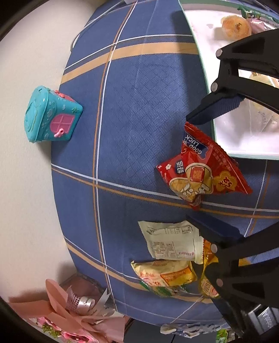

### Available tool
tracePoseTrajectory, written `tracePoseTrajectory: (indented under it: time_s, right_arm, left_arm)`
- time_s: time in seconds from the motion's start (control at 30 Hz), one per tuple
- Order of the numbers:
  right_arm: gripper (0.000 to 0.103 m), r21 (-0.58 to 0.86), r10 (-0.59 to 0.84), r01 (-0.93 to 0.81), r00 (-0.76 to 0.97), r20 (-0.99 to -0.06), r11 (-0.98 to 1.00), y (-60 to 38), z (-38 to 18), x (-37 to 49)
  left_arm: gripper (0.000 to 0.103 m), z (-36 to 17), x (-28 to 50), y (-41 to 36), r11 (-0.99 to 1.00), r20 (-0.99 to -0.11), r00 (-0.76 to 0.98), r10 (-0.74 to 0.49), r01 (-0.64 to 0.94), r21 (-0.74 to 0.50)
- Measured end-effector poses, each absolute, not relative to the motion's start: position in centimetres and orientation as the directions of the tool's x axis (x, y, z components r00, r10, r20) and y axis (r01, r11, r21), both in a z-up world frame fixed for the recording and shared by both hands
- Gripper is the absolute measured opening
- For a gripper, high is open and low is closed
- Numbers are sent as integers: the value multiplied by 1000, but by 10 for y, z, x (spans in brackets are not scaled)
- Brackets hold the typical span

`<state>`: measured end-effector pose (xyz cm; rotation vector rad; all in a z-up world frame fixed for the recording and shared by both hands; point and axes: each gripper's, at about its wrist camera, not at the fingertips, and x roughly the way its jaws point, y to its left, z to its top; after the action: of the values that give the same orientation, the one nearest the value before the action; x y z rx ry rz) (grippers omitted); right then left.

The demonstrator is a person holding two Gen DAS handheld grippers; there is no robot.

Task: Organize snacks
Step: 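Grasp the yellow bread pack with the left tool while the right tool grasps the red Good Luck pack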

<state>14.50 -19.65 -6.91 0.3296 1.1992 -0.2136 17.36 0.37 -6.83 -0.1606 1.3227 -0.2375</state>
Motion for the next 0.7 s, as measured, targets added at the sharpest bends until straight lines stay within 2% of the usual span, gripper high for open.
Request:
tracePoseTrajectory:
  time_s: [0.2,0.3,0.7]
  right_arm:
    - [75,149,17,339,364,-931,929,-196,-70,144]
    - [64,181,43,341,374,-926,922,-197,-71,144]
    - [57,207,49,351,410,-911,913,-199,-62,133]
  left_arm:
    - [102,-76,174,4,968,-942,225,-251,54,-245]
    - [87,-76,174,5,971,-943,229,-240,53,-234]
    - [82,-66,169,6,964,-930,254,-264,55,-259]
